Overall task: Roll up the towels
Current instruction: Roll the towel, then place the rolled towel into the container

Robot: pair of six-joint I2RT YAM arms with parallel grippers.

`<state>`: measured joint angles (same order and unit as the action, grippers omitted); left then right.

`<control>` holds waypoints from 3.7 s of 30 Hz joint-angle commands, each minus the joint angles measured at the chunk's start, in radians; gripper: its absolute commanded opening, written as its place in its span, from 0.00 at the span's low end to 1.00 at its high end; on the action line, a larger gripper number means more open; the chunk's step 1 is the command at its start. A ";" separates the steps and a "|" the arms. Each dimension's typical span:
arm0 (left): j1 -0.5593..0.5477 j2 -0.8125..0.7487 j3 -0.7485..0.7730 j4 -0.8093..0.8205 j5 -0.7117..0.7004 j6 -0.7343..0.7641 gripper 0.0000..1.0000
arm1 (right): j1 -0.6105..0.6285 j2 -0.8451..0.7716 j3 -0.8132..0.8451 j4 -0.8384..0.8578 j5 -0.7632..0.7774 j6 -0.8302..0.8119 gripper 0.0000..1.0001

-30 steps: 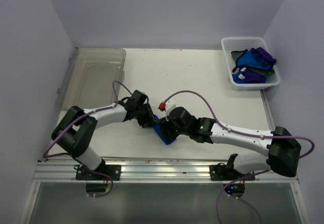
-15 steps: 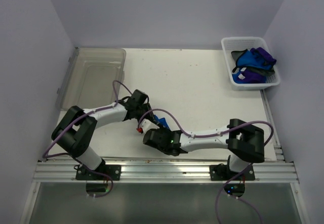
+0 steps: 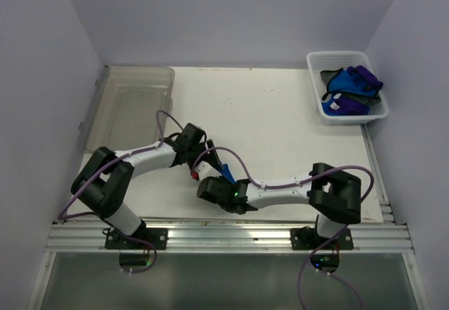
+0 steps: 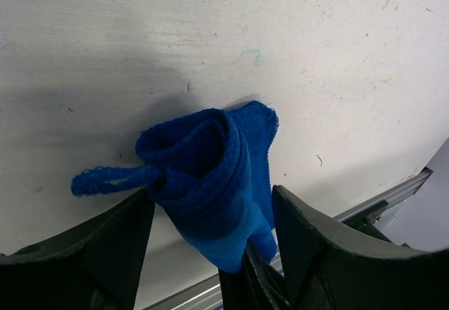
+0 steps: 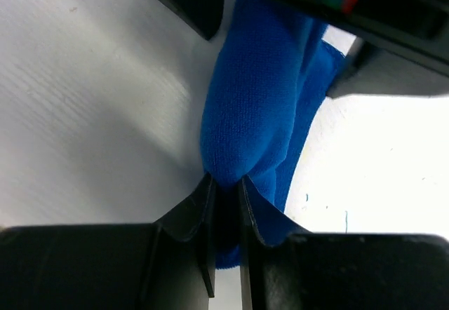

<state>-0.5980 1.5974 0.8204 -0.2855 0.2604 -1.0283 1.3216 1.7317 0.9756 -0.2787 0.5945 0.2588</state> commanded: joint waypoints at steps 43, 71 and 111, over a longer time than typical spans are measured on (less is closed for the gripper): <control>-0.054 0.068 -0.109 0.362 0.112 -0.138 0.56 | -0.552 -0.199 -0.626 0.996 -1.004 0.669 0.00; -0.045 -0.033 0.055 0.056 -0.036 -0.079 0.15 | -0.579 -0.708 -0.447 0.192 -0.646 0.383 0.73; 0.846 0.461 0.579 0.730 0.010 -0.288 0.17 | -0.585 -0.617 -0.269 -0.065 -0.483 0.327 0.75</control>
<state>0.2295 2.0277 1.3941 0.1944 0.2546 -1.2442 0.7383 1.0798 0.6548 -0.3576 0.1276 0.5793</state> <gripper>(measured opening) 0.208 0.753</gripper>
